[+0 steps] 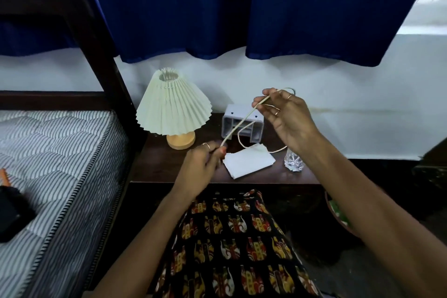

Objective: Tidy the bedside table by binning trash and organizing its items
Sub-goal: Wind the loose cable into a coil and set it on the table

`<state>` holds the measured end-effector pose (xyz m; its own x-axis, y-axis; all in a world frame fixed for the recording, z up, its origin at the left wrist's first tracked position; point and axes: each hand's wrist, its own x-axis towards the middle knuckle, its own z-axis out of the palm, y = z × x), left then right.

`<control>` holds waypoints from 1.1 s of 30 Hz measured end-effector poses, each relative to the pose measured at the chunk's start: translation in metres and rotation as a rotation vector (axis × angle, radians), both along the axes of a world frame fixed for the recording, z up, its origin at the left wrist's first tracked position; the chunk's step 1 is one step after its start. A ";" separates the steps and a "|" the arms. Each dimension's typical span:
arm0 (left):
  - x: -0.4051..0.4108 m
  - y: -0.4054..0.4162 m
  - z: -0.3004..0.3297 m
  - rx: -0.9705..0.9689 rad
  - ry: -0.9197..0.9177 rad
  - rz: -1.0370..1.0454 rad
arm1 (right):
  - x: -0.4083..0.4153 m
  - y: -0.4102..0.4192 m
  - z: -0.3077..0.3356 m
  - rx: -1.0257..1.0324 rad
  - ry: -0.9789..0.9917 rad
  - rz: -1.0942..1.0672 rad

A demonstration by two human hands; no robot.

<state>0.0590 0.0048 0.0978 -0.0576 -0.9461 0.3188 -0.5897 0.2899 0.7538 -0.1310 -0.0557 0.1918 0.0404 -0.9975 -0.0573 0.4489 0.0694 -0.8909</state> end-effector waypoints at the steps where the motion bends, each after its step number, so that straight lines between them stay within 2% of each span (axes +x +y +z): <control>1: -0.002 0.003 0.012 0.004 0.074 -0.031 | -0.007 -0.002 0.003 0.042 -0.038 -0.017; 4: -0.015 0.012 0.055 0.014 0.268 -0.090 | -0.022 -0.004 0.005 0.165 -0.040 0.002; 7: -0.034 0.018 0.099 0.061 0.510 -0.200 | -0.026 -0.002 -0.004 0.267 0.125 0.049; 10: -0.050 0.022 0.129 0.093 0.609 -0.267 | -0.021 0.004 -0.021 0.340 0.279 0.086; 16: -0.079 0.028 0.158 0.190 0.748 -0.456 | -0.013 0.012 -0.034 0.134 0.566 0.226; 23: -0.084 0.002 0.184 0.130 0.954 -0.429 | -0.004 0.012 -0.018 0.038 0.532 0.410; 24: -0.083 -0.004 0.185 0.116 0.981 -0.412 | -0.003 0.012 -0.021 -0.007 0.609 0.394; 26: -0.080 -0.017 0.187 0.080 0.997 -0.369 | -0.001 0.013 -0.029 -0.144 0.838 0.304; 28: -0.077 -0.028 0.190 0.038 0.953 -0.323 | 0.002 0.015 -0.031 -0.279 0.977 0.278; 33: -0.073 -0.047 0.205 -0.073 0.701 -0.214 | 0.007 0.021 0.002 -0.541 1.138 0.313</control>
<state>-0.0138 -0.0426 0.3028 0.0020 -0.9119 0.4105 0.0986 0.4087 0.9074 -0.1244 -0.0346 0.1941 0.4694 -0.8620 0.1911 -0.5440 -0.4528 -0.7064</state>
